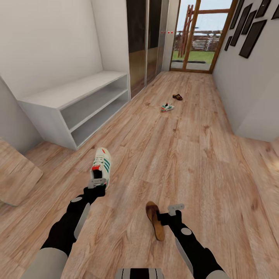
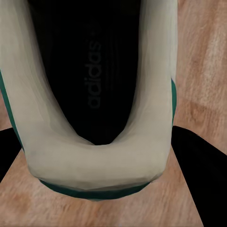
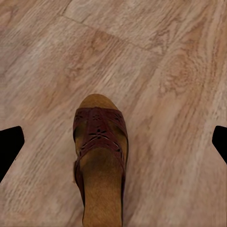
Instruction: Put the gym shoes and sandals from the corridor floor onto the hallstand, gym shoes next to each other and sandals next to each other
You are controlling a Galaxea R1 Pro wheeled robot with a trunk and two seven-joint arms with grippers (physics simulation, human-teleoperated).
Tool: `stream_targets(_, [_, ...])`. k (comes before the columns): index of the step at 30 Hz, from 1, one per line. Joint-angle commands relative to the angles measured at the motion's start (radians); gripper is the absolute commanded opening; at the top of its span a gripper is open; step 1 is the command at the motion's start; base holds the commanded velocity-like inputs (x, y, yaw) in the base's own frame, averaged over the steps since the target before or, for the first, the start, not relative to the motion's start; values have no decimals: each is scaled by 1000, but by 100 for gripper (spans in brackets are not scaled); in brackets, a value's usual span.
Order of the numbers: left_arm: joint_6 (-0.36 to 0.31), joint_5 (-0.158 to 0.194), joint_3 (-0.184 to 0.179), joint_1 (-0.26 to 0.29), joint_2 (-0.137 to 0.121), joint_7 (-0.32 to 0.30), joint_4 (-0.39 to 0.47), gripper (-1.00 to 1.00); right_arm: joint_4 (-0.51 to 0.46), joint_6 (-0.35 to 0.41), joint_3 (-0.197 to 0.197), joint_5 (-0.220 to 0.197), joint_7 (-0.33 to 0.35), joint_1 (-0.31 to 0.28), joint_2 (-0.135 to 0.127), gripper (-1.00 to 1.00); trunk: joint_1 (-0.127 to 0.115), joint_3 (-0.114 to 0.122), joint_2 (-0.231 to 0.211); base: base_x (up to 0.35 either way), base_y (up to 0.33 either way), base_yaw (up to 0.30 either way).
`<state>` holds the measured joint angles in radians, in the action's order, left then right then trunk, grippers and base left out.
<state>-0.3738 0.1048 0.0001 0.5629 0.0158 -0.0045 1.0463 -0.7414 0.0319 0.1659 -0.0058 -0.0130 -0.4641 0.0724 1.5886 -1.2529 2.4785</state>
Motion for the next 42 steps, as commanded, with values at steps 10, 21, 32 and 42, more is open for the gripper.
stream_targets(10, [-7,10,-2,1,1,0,3,-100,-1,3,0,-2,0,2,-1,100,4,-4,7,0,0,218])
stream_targets(21, [-7,10,-2,1,1,0,3,-100,-1,3,-1,-3,-1,2,-1,100,15,-59,24,0,0,7])
stream_targets(32, [-7,10,-3,1,19,0,12,-100,-1,3,-3,-4,-1,2,-2,100,20,-119,26,0,0,-68])
stream_targets(42, [-8,10,-5,2,30,0,64,-100,-3,3,-5,-2,-2,2,-3,100,22,-137,27,0,0,-27])
